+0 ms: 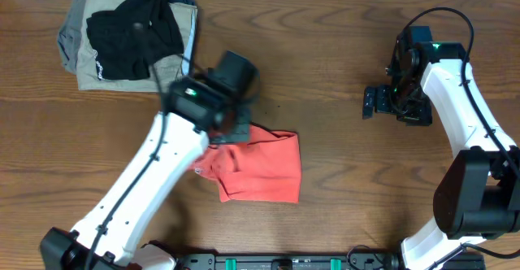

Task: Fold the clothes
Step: 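Fold the left end rightward over the shirt with the left gripper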

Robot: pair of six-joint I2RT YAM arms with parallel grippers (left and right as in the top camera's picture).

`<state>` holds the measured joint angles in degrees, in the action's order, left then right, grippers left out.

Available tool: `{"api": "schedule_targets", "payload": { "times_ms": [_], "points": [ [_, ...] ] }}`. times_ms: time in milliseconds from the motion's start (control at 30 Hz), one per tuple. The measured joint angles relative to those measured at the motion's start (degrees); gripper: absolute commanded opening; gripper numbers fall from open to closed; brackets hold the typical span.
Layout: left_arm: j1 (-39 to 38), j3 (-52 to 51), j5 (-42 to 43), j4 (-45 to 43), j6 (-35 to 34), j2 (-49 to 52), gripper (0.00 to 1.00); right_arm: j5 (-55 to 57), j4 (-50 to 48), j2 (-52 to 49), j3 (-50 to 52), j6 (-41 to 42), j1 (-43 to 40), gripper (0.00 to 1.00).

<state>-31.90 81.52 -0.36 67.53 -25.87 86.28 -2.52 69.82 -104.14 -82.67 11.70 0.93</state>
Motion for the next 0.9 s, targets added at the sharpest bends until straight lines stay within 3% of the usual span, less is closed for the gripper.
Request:
{"api": "schedule_targets", "payload": {
  "times_ms": [333, 700, 733, 800, 833, 900],
  "points": [
    [-11.5, 0.0, 0.6, -4.1, -3.9, 13.7, 0.06, 0.0, 0.0, 0.0, 0.0, 0.0, 0.0, 0.99],
    [-15.5, 0.0, 6.7, -8.0, -5.9, 24.9, 0.07, 0.0, 0.0, 0.0, 0.0, 0.0, 0.0, 0.99],
    [-15.9, 0.0, 7.0, -8.1, -6.0, 24.9, 0.15, 0.0, 0.0, 0.0, 0.0, 0.0, 0.0, 0.99],
    [-16.5, 0.0, 7.7, -8.2, -6.2, 24.9, 0.66, 0.0, 0.0, 0.0, 0.0, 0.0, 0.0, 0.99],
    [-16.8, 0.0, 7.9, -8.2, -6.5, 24.9, 0.74, 0.0, 0.0, 0.0, 0.0, 0.0, 0.0, 0.99],
    [-17.4, 0.0, 8.2, -7.4, -6.7, 24.9, 0.75, 0.0, 0.0, 0.0, 0.0, 0.0, 0.0, 0.99]
  ]
}}
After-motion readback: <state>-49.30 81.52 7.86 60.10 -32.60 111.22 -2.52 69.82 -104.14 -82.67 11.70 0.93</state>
